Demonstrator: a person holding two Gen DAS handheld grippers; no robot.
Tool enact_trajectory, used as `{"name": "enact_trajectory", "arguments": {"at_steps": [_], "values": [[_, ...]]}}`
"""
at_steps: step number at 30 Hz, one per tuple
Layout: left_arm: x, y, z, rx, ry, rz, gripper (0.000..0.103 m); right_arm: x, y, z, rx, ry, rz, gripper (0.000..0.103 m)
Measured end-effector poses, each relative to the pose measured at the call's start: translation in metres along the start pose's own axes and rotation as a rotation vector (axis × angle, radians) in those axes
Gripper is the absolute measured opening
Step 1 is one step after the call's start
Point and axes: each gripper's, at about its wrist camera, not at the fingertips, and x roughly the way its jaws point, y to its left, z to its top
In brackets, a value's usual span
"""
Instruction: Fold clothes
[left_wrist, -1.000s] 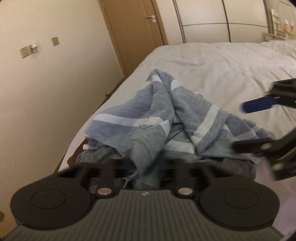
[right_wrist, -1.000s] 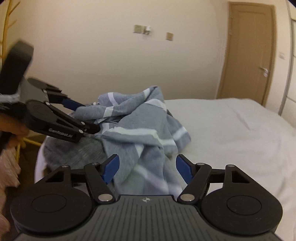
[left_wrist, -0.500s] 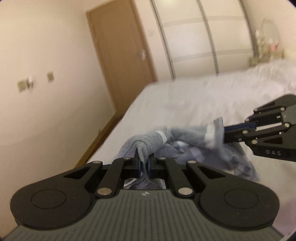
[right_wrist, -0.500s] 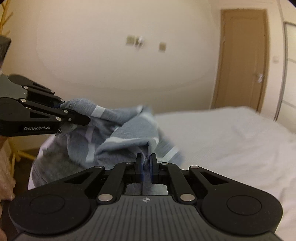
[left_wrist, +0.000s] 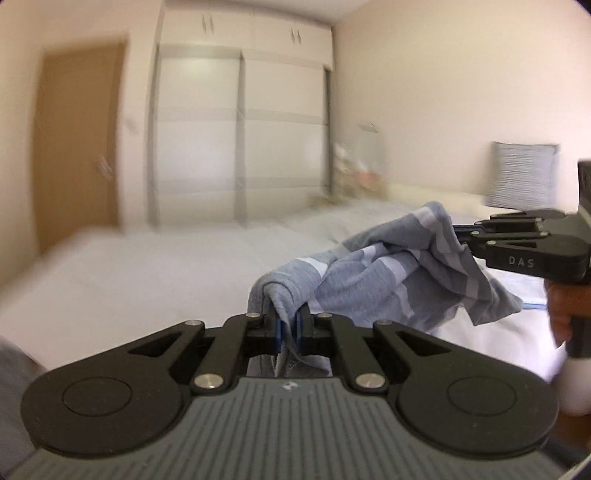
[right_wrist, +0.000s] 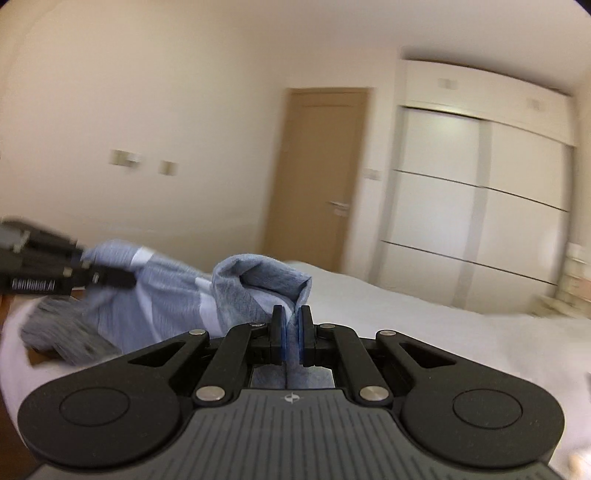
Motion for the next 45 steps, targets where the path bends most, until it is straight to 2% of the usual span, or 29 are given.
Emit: {"name": "enact_trajectory", "arguments": {"at_steps": [2, 3, 5, 7, 9, 10, 11, 13, 15, 18, 21, 23, 26, 28, 29, 30, 32, 33, 34, 37, 41, 45], "values": [[0.030, -0.034, -0.030, -0.033, 0.110, -0.063, 0.006, -0.029, -0.026, -0.030, 0.032, 0.077, -0.075, 0.006], [0.043, -0.050, -0.045, -0.050, 0.171, -0.099, 0.010, -0.037, -0.037, -0.048, 0.059, 0.121, -0.103, 0.006], [0.058, -0.073, -0.071, -0.048, 0.267, -0.148, 0.013, -0.057, -0.060, -0.086, 0.114, 0.213, -0.181, 0.006], [0.064, -0.083, -0.092, -0.029, 0.328, -0.164, 0.013, -0.078, -0.082, -0.117, 0.186, 0.275, -0.249, 0.009], [0.063, -0.084, -0.102, -0.035, 0.351, -0.158, 0.023, -0.098, -0.099, -0.142, 0.276, 0.305, -0.305, 0.020], [0.059, -0.080, -0.104, -0.045, 0.351, -0.146, 0.027, -0.107, -0.103, -0.150, 0.309, 0.310, -0.316, 0.021], [0.055, -0.077, -0.104, -0.051, 0.345, -0.126, 0.035, -0.112, -0.105, -0.155, 0.334, 0.315, -0.312, 0.023], [0.049, -0.065, -0.097, -0.057, 0.326, -0.072, 0.045, -0.113, -0.102, -0.162, 0.345, 0.327, -0.266, 0.033], [0.046, -0.048, -0.092, -0.057, 0.316, -0.012, 0.051, -0.109, -0.095, -0.167, 0.334, 0.341, -0.198, 0.053], [0.049, -0.025, -0.088, -0.013, 0.320, 0.073, 0.059, -0.092, -0.078, -0.170, 0.290, 0.363, -0.090, 0.070], [0.059, -0.005, -0.089, 0.028, 0.327, 0.139, 0.059, -0.064, -0.053, -0.171, 0.250, 0.378, 0.017, 0.079], [0.069, 0.006, -0.091, 0.010, 0.333, 0.146, 0.059, -0.047, -0.028, -0.169, 0.200, 0.384, 0.084, 0.081], [0.078, 0.013, -0.090, 0.021, 0.337, 0.153, 0.059, -0.030, 0.015, -0.168, 0.050, 0.417, 0.154, 0.088], [0.084, 0.013, -0.089, 0.039, 0.333, 0.153, 0.059, -0.022, 0.037, -0.177, -0.080, 0.439, 0.142, 0.083], [0.083, 0.012, -0.087, 0.045, 0.321, 0.152, 0.059, -0.018, 0.045, -0.183, -0.145, 0.449, 0.132, 0.065], [0.082, 0.010, -0.085, 0.052, 0.305, 0.150, 0.059, -0.015, 0.049, -0.188, -0.188, 0.458, 0.125, 0.036], [0.078, 0.006, -0.080, 0.071, 0.273, 0.145, 0.059, -0.014, 0.037, -0.186, -0.159, 0.470, 0.128, 0.007], [0.076, 0.003, -0.078, 0.088, 0.258, 0.142, 0.061, -0.018, 0.025, -0.179, -0.103, 0.457, 0.125, 0.003], [0.074, -0.001, -0.077, 0.107, 0.242, 0.143, 0.062, -0.022, 0.012, -0.173, -0.052, 0.442, 0.116, 0.002], [0.075, -0.013, -0.072, 0.157, 0.209, 0.118, 0.064, -0.041, -0.032, -0.144, 0.056, 0.361, 0.019, 0.002], [0.088, -0.032, -0.067, 0.233, 0.191, 0.061, 0.066, -0.050, -0.090, -0.113, 0.099, 0.276, -0.134, 0.002], [0.092, -0.055, -0.066, 0.296, 0.153, -0.032, 0.069, -0.029, -0.136, -0.108, 0.143, 0.277, -0.280, 0.003]]}}
